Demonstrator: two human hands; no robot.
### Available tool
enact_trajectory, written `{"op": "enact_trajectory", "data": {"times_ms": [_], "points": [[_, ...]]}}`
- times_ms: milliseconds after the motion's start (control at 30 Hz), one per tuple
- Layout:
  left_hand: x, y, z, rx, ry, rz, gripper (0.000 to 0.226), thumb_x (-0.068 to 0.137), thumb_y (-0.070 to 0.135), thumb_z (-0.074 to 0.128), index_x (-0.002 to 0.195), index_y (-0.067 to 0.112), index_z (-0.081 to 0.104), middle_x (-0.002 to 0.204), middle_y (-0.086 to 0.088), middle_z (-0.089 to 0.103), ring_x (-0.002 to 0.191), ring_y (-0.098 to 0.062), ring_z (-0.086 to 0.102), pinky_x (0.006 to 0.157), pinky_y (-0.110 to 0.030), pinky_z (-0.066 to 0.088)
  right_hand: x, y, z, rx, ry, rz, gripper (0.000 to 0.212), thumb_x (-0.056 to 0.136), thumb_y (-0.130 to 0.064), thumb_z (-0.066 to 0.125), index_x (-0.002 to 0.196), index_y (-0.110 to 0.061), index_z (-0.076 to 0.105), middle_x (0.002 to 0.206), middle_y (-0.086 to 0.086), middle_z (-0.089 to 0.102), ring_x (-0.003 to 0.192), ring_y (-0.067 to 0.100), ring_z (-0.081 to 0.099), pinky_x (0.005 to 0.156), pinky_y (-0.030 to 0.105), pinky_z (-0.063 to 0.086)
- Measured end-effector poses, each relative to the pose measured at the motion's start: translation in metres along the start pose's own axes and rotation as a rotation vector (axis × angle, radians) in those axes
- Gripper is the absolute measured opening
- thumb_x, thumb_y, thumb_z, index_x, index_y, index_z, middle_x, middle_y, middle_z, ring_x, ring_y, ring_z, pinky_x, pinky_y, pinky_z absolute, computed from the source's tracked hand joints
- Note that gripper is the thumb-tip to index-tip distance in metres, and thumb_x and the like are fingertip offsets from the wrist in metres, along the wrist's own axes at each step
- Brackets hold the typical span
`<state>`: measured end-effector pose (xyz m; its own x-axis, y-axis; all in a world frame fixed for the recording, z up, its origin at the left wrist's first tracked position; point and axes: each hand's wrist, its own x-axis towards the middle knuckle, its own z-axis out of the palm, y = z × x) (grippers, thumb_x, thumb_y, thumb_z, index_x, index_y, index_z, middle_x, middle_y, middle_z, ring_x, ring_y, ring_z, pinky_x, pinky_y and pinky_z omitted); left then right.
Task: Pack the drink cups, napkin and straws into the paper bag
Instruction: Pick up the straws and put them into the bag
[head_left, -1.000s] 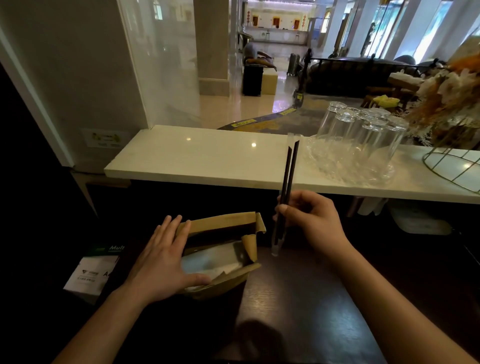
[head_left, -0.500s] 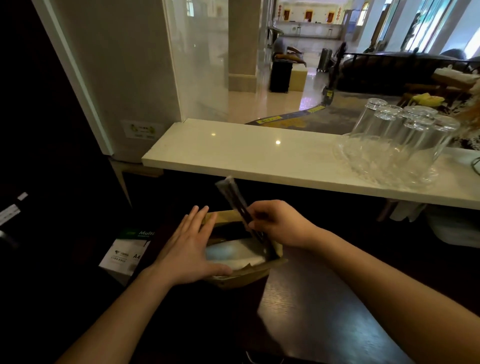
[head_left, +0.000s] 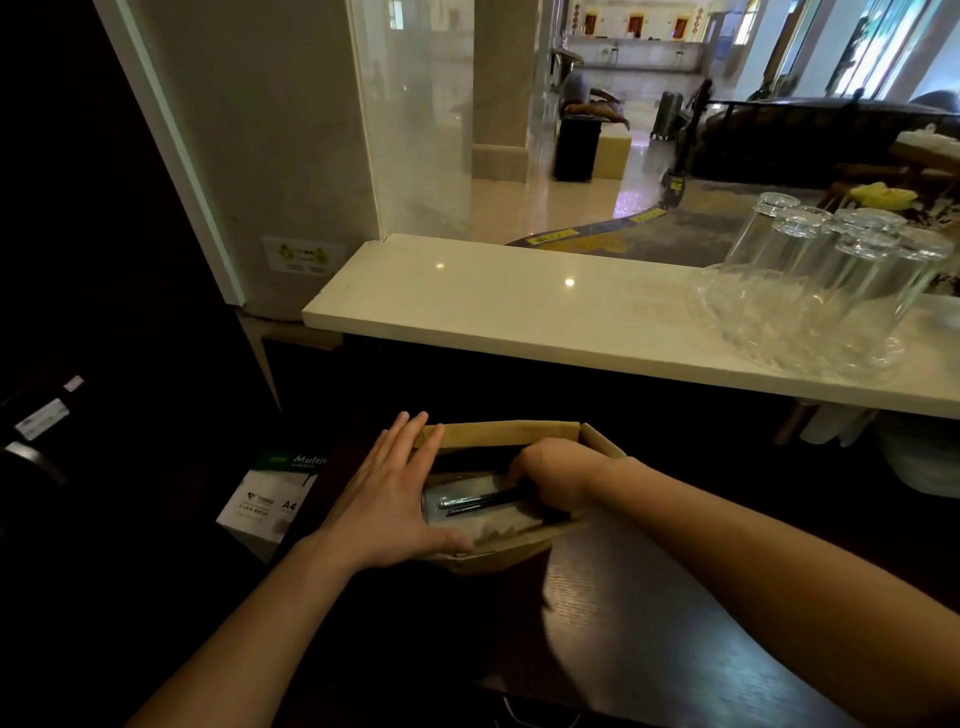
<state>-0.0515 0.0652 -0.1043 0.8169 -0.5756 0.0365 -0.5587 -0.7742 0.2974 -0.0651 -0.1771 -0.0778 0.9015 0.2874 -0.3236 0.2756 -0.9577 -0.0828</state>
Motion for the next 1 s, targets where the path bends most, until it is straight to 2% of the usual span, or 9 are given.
{"op": "enact_trajectory", "data": {"times_ms": [233, 467, 633, 733, 867, 1000], "points": [[0.000, 0.002, 0.000, -0.011, -0.008, -0.009, 0.136, 0.050, 0.101, 0.044, 0.153, 0.032, -0.013, 0.158, 0.014, -0.029, 0.141, -0.007, -0.033, 0.119, -0.041, -0.004, 0.023, -0.008, 0.009, 0.055, -0.043, 0.030, 0.040, 0.088, -0.013, 0.065, 0.126, -0.025, 0.062, 0.119, 0.005, 0.065, 0.110, 0.026, 0.060, 0.093, 0.038, 0.051], [-0.003, 0.001, 0.001, 0.016, 0.012, -0.002, 0.132, 0.051, 0.102, 0.038, 0.150, 0.035, -0.017, 0.156, 0.015, -0.031, 0.138, -0.005, -0.037, 0.116, -0.036, -0.009, 0.030, -0.008, 0.018, 0.064, -0.065, 0.050, 0.039, 0.087, -0.014, 0.067, 0.124, -0.025, 0.061, 0.117, 0.005, 0.065, 0.108, 0.026, 0.061, 0.081, 0.033, 0.047], [-0.001, 0.002, 0.003, 0.013, 0.013, -0.003, 0.132, 0.050, 0.102, 0.038, 0.151, 0.034, -0.016, 0.157, 0.015, -0.030, 0.138, -0.005, -0.036, 0.116, -0.037, -0.008, 0.030, -0.007, 0.018, 0.074, -0.049, 0.053, 0.041, 0.088, -0.019, 0.066, 0.128, -0.025, 0.058, 0.120, 0.005, 0.064, 0.109, 0.026, 0.061, 0.085, 0.035, 0.050], [0.000, 0.001, 0.002, 0.011, 0.009, -0.004, 0.132, 0.051, 0.102, 0.039, 0.150, 0.035, -0.017, 0.155, 0.017, -0.032, 0.135, -0.003, -0.040, 0.114, -0.035, -0.010, 0.027, -0.008, 0.019, 0.042, -0.019, 0.037, 0.036, 0.088, -0.019, 0.066, 0.123, -0.024, 0.060, 0.114, 0.004, 0.066, 0.104, 0.026, 0.062, 0.083, 0.038, 0.054], [0.002, 0.000, 0.002, 0.022, 0.007, -0.009, 0.132, 0.052, 0.101, 0.041, 0.150, 0.036, -0.019, 0.155, 0.016, -0.033, 0.137, -0.005, -0.038, 0.114, -0.036, -0.009, 0.025, -0.009, 0.016, 0.013, 0.035, 0.032, 0.028, 0.085, -0.020, 0.067, 0.112, -0.025, 0.063, 0.106, 0.003, 0.067, 0.096, 0.024, 0.063, 0.075, 0.036, 0.053], [0.004, -0.001, 0.002, 0.029, 0.005, -0.012, 0.131, 0.053, 0.101, 0.039, 0.149, 0.037, -0.021, 0.154, 0.016, -0.034, 0.137, -0.005, -0.038, 0.115, -0.037, -0.008, 0.018, -0.011, 0.015, -0.048, 0.099, -0.032, 0.028, 0.085, -0.024, 0.065, 0.113, -0.025, 0.062, 0.102, 0.002, 0.068, 0.092, 0.023, 0.065, 0.075, 0.040, 0.057]]}}
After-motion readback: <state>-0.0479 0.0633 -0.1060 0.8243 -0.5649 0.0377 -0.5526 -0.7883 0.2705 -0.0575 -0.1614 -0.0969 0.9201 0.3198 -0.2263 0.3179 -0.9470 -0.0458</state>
